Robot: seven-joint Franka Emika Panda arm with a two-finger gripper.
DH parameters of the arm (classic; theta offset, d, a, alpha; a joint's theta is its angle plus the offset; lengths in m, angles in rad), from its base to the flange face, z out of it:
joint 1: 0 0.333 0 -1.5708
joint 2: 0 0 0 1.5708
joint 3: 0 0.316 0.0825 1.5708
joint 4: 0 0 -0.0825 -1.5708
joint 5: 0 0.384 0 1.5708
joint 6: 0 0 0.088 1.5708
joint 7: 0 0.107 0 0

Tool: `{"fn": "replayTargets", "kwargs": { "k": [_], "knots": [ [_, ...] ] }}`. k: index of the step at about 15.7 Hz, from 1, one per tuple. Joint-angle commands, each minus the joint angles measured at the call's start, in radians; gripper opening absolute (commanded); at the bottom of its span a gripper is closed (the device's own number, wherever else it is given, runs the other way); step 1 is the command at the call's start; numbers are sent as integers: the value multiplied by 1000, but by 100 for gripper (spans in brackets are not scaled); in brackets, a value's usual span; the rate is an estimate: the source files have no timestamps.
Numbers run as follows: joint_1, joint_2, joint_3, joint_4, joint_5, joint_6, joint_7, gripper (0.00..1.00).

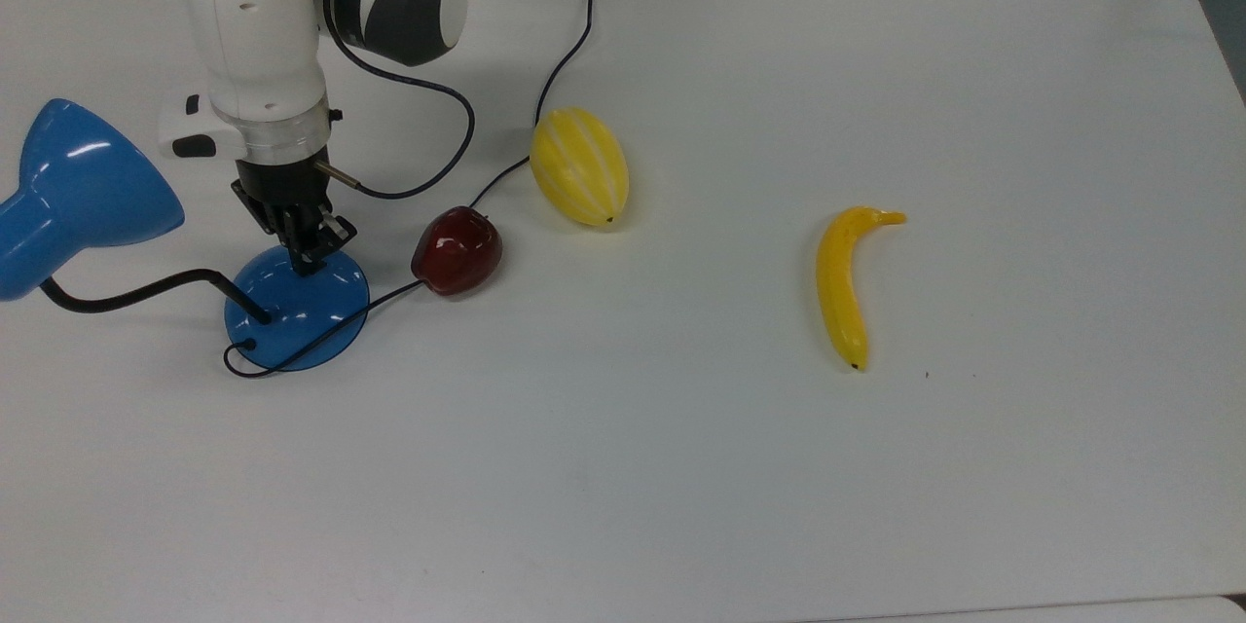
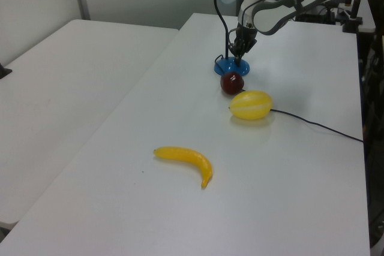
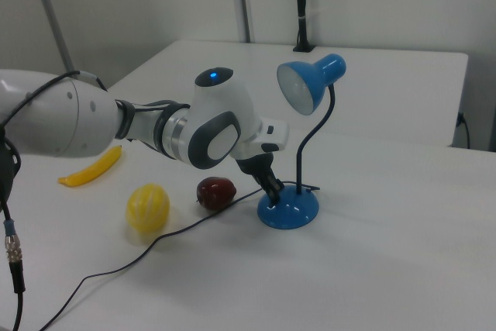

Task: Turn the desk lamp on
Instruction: 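Press down on the switch on the blue lamp base with the gripper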

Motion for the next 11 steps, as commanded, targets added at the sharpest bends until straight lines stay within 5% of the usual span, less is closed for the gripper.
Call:
{"fn": "replayTargets", "kwargs": {
  "k": [1,11],
  "knots": [
    [6,3,-6,-9,-9,8,-9,0],
    [5,16,-6,-9,-9,39,-8,0]
  ]
}}
